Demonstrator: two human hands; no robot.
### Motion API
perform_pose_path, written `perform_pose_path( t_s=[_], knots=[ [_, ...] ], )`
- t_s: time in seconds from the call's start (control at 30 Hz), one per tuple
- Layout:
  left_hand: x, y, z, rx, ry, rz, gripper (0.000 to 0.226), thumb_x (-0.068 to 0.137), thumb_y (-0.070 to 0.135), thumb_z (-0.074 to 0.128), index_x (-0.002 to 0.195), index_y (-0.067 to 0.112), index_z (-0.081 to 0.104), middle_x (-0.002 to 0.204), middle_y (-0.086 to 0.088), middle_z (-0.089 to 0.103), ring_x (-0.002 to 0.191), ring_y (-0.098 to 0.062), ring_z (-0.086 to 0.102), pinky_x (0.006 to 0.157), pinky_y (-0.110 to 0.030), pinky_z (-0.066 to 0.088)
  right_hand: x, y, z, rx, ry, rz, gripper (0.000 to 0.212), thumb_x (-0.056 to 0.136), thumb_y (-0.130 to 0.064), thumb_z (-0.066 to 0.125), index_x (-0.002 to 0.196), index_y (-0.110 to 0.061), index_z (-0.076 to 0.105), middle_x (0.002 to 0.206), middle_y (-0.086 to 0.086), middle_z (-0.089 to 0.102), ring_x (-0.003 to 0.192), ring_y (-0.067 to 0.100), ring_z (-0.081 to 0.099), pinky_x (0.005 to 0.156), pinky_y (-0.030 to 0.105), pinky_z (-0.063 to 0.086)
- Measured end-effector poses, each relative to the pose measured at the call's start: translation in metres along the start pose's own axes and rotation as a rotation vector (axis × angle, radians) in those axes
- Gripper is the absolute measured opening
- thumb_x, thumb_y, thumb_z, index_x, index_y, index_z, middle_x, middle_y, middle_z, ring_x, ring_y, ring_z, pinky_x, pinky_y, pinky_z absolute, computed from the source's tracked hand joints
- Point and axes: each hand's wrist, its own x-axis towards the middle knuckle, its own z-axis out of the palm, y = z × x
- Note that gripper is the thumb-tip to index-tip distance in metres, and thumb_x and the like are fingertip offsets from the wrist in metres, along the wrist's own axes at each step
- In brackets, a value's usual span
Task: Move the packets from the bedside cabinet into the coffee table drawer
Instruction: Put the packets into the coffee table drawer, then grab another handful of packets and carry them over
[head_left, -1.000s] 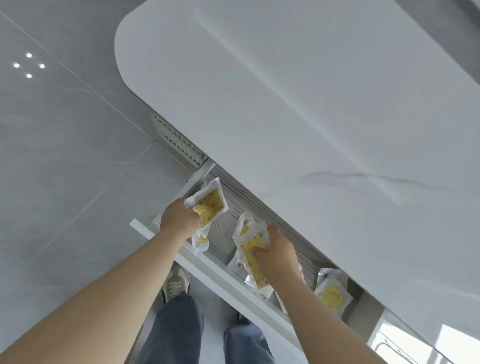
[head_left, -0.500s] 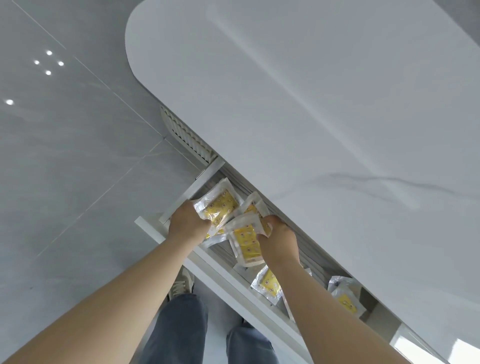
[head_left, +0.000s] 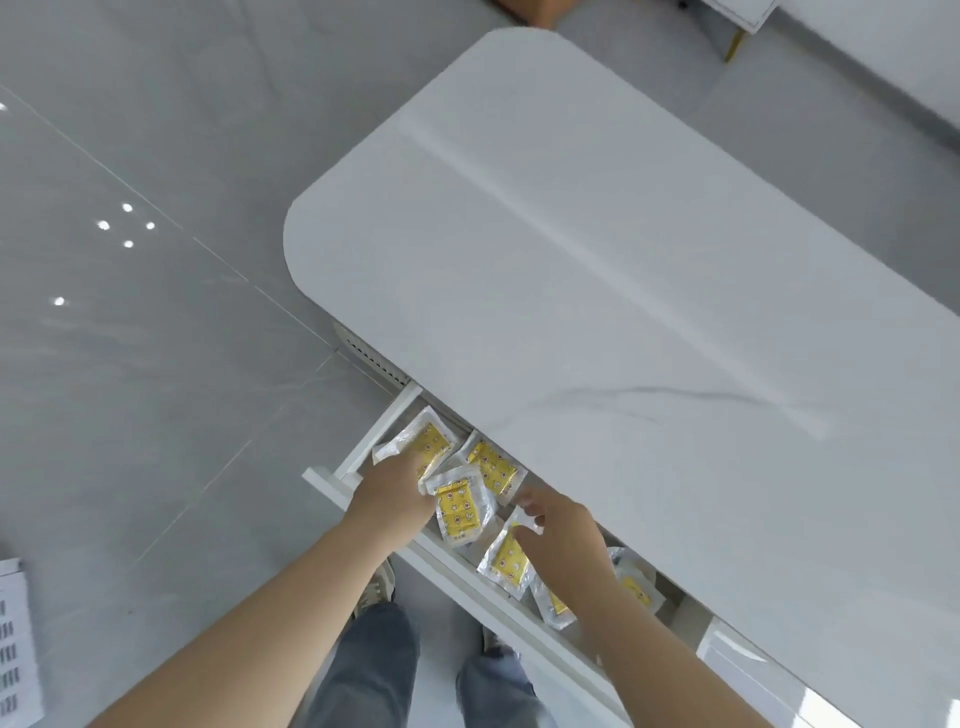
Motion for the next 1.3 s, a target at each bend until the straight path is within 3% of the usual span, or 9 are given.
perform_pose_path(
  t_s=[0.17, 0.33, 0.43, 0.7, 0.97, 1.3],
  knots=[
    [-0.077, 0.063, -0.056, 0.156, 0.036, 0.146, 0.020, 0.085, 0.015, 0.053, 0.105, 0.017, 0.050, 0.108, -0.003, 0.059, 0.090, -0.019, 0.055, 0.083, -0.037, 0.049, -0.081, -0.029, -0.072, -0.111, 0.032, -0.091, 0.039, 0.087, -0.014, 0.058, 0.123, -0.029, 0.057, 0.120, -0.011, 0.060, 0.112, 0.010, 0.057, 0.091, 0.021, 0.043],
    [-0.152, 0.131, -0.106, 0.147, 0.057, 0.332, 0.041, 0.090, 0.020, 0.053, 0.130, 0.017, 0.047, 0.128, 0.001, 0.054, 0.112, -0.018, 0.053, 0.087, -0.027, 0.044, -0.158, -0.057, -0.152, -0.137, 0.148, -0.144, 0.039, 0.089, -0.022, 0.059, 0.127, -0.032, 0.054, 0.125, -0.010, 0.058, 0.113, 0.010, 0.056, 0.095, 0.023, 0.044],
    [-0.192, 0.167, -0.135, 0.144, 0.089, 0.455, 0.041, 0.089, 0.023, 0.058, 0.128, 0.020, 0.048, 0.126, 0.004, 0.055, 0.111, -0.015, 0.053, 0.093, -0.028, 0.044, -0.205, -0.066, -0.193, -0.163, 0.250, -0.165, 0.037, 0.092, -0.024, 0.057, 0.128, -0.031, 0.054, 0.127, -0.010, 0.057, 0.115, 0.009, 0.054, 0.095, 0.023, 0.043],
    [-0.278, 0.251, -0.175, 0.265, 0.084, 0.792, 0.039, 0.090, 0.030, 0.058, 0.128, 0.026, 0.047, 0.123, 0.012, 0.054, 0.108, -0.008, 0.053, 0.091, -0.023, 0.044, -0.323, -0.055, -0.260, -0.053, 0.577, -0.123, 0.035, 0.091, -0.027, 0.059, 0.125, -0.034, 0.055, 0.123, -0.015, 0.059, 0.115, 0.003, 0.053, 0.094, 0.018, 0.041],
    [-0.361, 0.357, -0.134, 0.438, 0.011, 1.121, 0.038, 0.090, 0.031, 0.057, 0.127, 0.030, 0.047, 0.123, 0.018, 0.053, 0.109, -0.005, 0.052, 0.092, -0.025, 0.045, -0.434, 0.016, -0.305, -0.010, 0.859, -0.010, 0.034, 0.090, -0.029, 0.061, 0.123, -0.033, 0.056, 0.120, -0.019, 0.059, 0.109, 0.000, 0.054, 0.085, 0.014, 0.037],
    [-0.499, 0.461, 0.012, 0.465, -0.036, 1.413, 0.039, 0.090, 0.032, 0.058, 0.127, 0.032, 0.048, 0.120, 0.020, 0.054, 0.108, 0.000, 0.052, 0.089, -0.020, 0.043, -0.591, 0.184, -0.328, 0.016, 1.073, 0.174, 0.037, 0.083, -0.026, 0.067, 0.119, -0.031, 0.061, 0.115, -0.018, 0.062, 0.108, 0.003, 0.056, 0.091, 0.023, 0.046]
  ],
)
